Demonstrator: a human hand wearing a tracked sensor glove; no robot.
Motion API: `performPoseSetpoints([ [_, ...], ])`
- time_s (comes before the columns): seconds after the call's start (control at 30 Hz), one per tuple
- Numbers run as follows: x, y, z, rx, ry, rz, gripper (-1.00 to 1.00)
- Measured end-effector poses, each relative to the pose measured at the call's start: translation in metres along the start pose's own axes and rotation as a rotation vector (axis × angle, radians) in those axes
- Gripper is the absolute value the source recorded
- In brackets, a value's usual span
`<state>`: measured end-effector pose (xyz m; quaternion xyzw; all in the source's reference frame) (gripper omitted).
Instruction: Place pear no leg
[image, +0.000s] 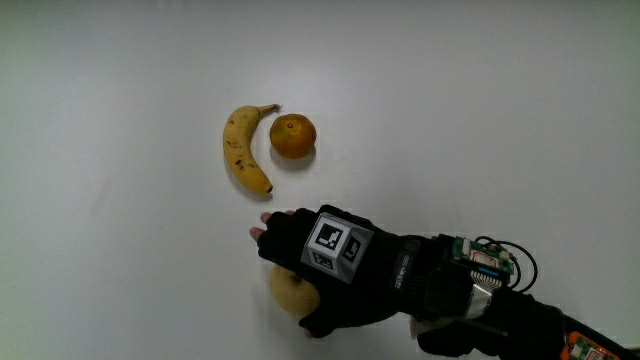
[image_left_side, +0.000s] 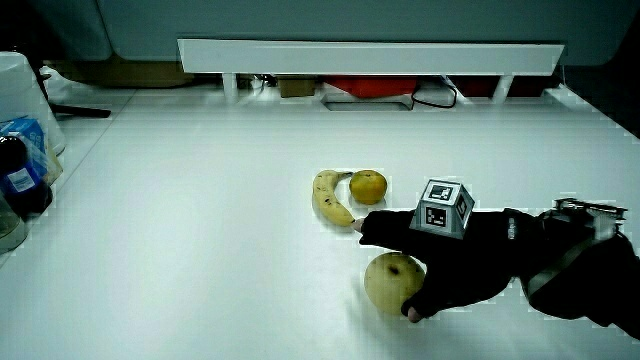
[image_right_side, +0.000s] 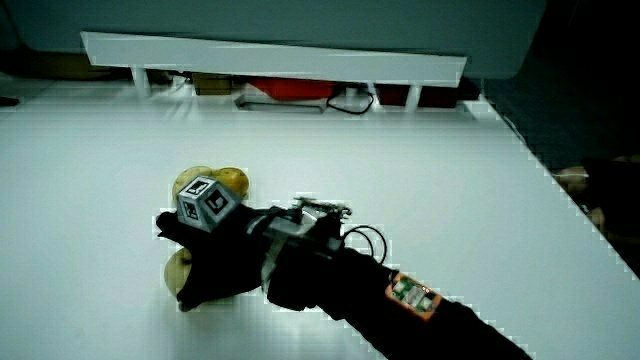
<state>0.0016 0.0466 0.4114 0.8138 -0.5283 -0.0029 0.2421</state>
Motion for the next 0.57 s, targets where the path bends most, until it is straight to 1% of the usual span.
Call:
performPoseSetpoints([
  [0.1, 0.004, -0.005, 0.005, 0.013, 0.008, -0.002, -1.00],
  [0.2, 0.009, -0.014, 0.010, 0.039, 0.000, -0.008, -1.00],
  [0.27, 0.015, -0.023, 0.011, 0.062, -0.011, -0.030, -1.00],
  [0.3, 0.016, -0.030, 0.018, 0.031, 0.021, -0.008, -1.00],
  [0.33, 0.019, -0.037, 0.020, 0.039, 0.012, -0.013, -1.00],
  [0.43, 0.026, -0.059, 0.020, 0.074, 0.025, -0.059, -1.00],
  [0.5, 0.028, -0.073, 0.019, 0.057, 0.024, -0.090, -1.00],
  [0.53, 0.028, -0.081, 0.018, 0.078, 0.011, -0.093, -1.00],
  [0.57, 0.028, -0.087, 0.015, 0.068, 0.021, -0.108, -1.00],
])
